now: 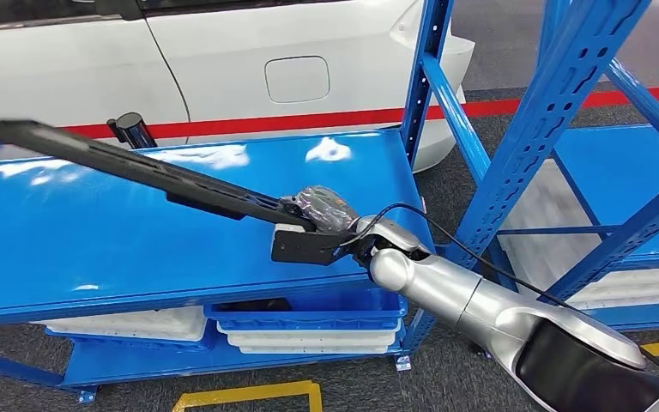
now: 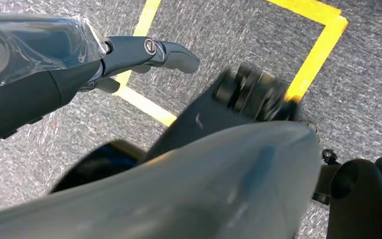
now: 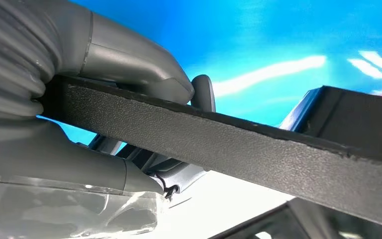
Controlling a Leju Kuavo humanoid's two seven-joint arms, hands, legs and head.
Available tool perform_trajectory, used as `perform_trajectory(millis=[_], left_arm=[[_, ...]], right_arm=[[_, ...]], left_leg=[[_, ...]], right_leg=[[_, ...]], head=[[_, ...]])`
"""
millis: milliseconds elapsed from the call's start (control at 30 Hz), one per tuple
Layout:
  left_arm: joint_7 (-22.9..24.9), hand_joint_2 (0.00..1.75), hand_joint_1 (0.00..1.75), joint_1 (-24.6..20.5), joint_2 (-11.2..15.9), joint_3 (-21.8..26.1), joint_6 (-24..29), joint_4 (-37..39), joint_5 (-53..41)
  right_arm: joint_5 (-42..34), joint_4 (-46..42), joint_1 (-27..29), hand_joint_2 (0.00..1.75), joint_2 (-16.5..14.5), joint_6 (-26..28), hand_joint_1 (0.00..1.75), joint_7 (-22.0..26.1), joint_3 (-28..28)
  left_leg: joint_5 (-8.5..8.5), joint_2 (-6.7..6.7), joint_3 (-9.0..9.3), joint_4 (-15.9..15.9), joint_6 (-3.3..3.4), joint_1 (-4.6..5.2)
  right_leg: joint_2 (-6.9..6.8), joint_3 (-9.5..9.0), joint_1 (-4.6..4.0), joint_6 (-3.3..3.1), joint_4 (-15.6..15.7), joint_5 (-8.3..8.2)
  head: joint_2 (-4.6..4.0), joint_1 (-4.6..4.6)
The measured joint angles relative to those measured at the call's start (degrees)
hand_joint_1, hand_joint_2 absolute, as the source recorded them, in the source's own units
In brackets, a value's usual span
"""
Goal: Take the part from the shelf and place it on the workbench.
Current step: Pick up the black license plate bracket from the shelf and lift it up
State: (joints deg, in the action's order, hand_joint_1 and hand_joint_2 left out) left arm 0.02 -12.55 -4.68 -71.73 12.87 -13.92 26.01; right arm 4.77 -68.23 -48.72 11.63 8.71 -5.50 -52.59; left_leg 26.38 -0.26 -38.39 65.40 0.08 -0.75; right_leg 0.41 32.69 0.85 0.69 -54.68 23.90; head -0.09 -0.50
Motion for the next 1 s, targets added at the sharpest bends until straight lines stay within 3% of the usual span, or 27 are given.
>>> perform_trajectory(millis=[67, 100, 233, 300, 367, 400, 433, 467, 567, 633, 700, 767, 833, 900, 933, 967, 1000], left_arm=[[-0.15, 0.00, 0.00, -0.03, 0.02, 0.01, 0.13, 0.00, 0.05], [-0.23, 0.00, 0.00, 0.01, 0.03, 0.01, 0.19, 0.00, 0.10], [-0.53, 0.00, 0.00, 0.47, 0.06, 0.05, 0.55, 0.00, 0.31], [-0.60, 0.00, 0.00, 0.55, 0.09, 0.09, 0.85, 0.00, 0.40], [-0.66, 0.00, 0.00, 0.63, 0.13, 0.11, 0.99, 0.00, 0.48], [-0.68, 0.00, 0.00, 0.70, 0.14, 0.11, 1.00, 0.01, 0.53], [-0.69, 0.00, 0.00, 0.78, 0.15, 0.13, 1.04, 0.01, 0.63], [-0.72, 0.00, 0.00, 0.83, 0.16, 0.15, 1.14, 0.02, 0.77], [-1.02, 0.00, 0.00, 0.95, 0.16, 0.27, 1.85, 0.02, 1.39], [-1.39, 0.00, 0.00, 1.10, 0.22, 0.39, 2.52, 0.02, 1.89], [-1.78, 0.00, 0.00, 1.38, 0.33, 0.51, 3.01, 0.02, 2.25], [-2.05, 0.87, 0.00, 1.67, 0.44, 0.62, 3.21, 0.02, 2.39], [-2.19, 1.75, 0.00, 1.84, 0.55, 0.69, 3.30, 0.02, 2.57], [-2.53, 1.75, 0.00, 2.09, 0.66, 0.79, 3.74, 0.02, 3.03], [-2.87, 1.75, 0.00, 2.28, 0.74, 0.93, 4.15, 0.02, 3.37], [-3.30, 1.75, 0.00, 2.50, 0.84, 1.15, 4.60, 0.02, 3.68], [-3.81, 1.75, 0.00, 2.68, 0.97, 1.45, 4.98, 0.02, 3.98]], right_arm=[[-5.59, -2.91, 0.34, 1.75, 0.08, 0.38, 1.75, 1.94, 1.05], [-8.55, -4.54, 0.55, 1.75, 0.14, 0.57, 1.75, 3.10, 1.63], [-17.01, -11.43, 1.93, 1.75, 0.57, 0.88, 1.75, 6.22, 3.96], [-18.92, -14.39, 2.75, 1.75, 0.96, 0.84, 1.75, 7.09, 4.95], [-19.71, -16.81, 3.69, 1.75, 1.33, 0.80, 1.75, 7.48, 5.64], [-19.96, -17.86, 4.22, 1.75, 1.49, 0.79, 1.75, 7.59, 5.83], [-20.27, -18.78, 4.73, 1.75, 1.64, 0.76, 1.75, 7.79, 5.95], [-20.75, -19.70, 5.21, 1.75, 1.83, 0.72, 1.75, 8.21, 6.07], [-22.84, -22.94, 7.41, 1.75, 2.29, 0.52, 1.75, 11.07, 6.92], [-23.83, -25.37, 10.24, 1.75, 2.43, 0.39, 1.75, 13.87, 7.40], [-24.15, -27.62, 13.73, 1.75, 2.55, 0.20, 1.75, 16.40, 7.55], [-24.13, -29.50, 16.57, 1.75, 2.61, 0.07, 1.75, 17.84, 7.63], [-24.23, -31.04, 18.41, 1.75, 2.62, -0.14, 1.75, 18.45, 7.75], [-24.54, -32.28, 20.56, 1.75, 2.61, -0.77, 1.75, 19.30, 7.99], [-24.62, -32.89, 22.01, 1.75, 2.61, -1.13, 1.75, 20.08, 8.10], [-24.46, -33.52, 23.71, 1.75, 2.59, -1.45, 1.75, 21.01, 8.18], [-24.11, -34.18, 25.45, 1.75, 2.57, -1.67, 1.75, 22.00, 8.22]], left_leg=[[-3.01, -0.02, 3.97, -8.17, 0.44, 0.13], [-3.56, -0.03, 4.99, -10.24, 0.74, 0.25], [-3.77, -0.04, 5.54, -11.17, 2.23, 0.45], [-3.88, -0.01, 5.77, -11.43, 2.96, 0.33], [-3.79, 0.00, 5.81, -11.41, 3.29, 0.42], [-3.76, 0.00, 5.84, -11.40, 3.33, 0.45], [-3.73, -0.02, 5.88, -11.39, 3.36, 0.46], [-3.70, -0.07, 5.96, -11.37, 3.35, 0.46], [-3.39, -0.25, 6.33, -11.24, 2.95, 0.56], [-3.20, -0.28, 6.43, -11.20, 2.45, 0.71], [-3.05, -0.25, 6.43, -11.21, 1.88, 0.69], [-1.64, -0.19, 5.62, -9.40, 1.16, 0.52], [1.92, -0.12, 2.64, -2.73, 0.45, 0.28], [5.01, -0.12, -1.04, 5.30, -0.02, 0.09], [5.16, -0.11, -1.79, 6.89, -0.12, 0.05], [4.20, -0.11, -1.36, 5.97, -0.13, 0.03], [2.38, -0.10, 0.23, 2.68, -0.07, 0.02]], right_leg=[[0.09, -0.03, -0.21, 0.35, -0.05, 0.17], [0.11, 0.00, -0.33, 0.55, -0.07, 0.22], [0.07, 0.25, -0.24, 1.67, -0.96, 1.11], [-0.03, 2.37, -0.18, 2.11, -6.11, 4.27], [-0.05, 6.26, -0.21, 2.34, -14.44, 8.09], [-0.05, 7.71, -0.20, 2.40, -17.38, 8.96], [-0.06, 8.15, -0.19, 2.42, -18.12, 8.64], [-0.06, 7.36, -0.19, 2.38, -16.36, 7.20], [-0.12, 1.21, -0.29, 1.85, -3.79, 1.57], [-0.10, -0.54, -0.51, 1.34, -0.24, 0.78], [-0.06, -0.63, -0.55, 0.78, -0.05, 0.69], [-0.08, -0.69, -0.31, 0.20, 0.16, 0.52], [-0.10, -0.68, -0.13, -0.15, 0.23, 0.45], [-0.14, -0.67, -0.11, -0.26, 0.22, 0.47], [-0.15, -0.70, -0.11, -0.25, 0.21, 0.49], [-0.16, -0.76, -0.11, -0.22, 0.21, 0.53], [-0.15, -0.84, -0.11, -0.16, 0.21, 0.57]], head=[[0.00, -0.05], [0.00, -0.09], [0.00, -0.16], [0.00, -0.18], [0.00, -0.19], [0.00, -0.19], [0.00, -0.19], [0.00, -0.19], [0.00, -0.18], [0.00, -0.14], [0.00, -0.13], [0.00, -0.08], [0.00, -0.02], [0.00, -0.02], [0.00, -0.02], [0.00, -0.02], [0.00, -0.02]])
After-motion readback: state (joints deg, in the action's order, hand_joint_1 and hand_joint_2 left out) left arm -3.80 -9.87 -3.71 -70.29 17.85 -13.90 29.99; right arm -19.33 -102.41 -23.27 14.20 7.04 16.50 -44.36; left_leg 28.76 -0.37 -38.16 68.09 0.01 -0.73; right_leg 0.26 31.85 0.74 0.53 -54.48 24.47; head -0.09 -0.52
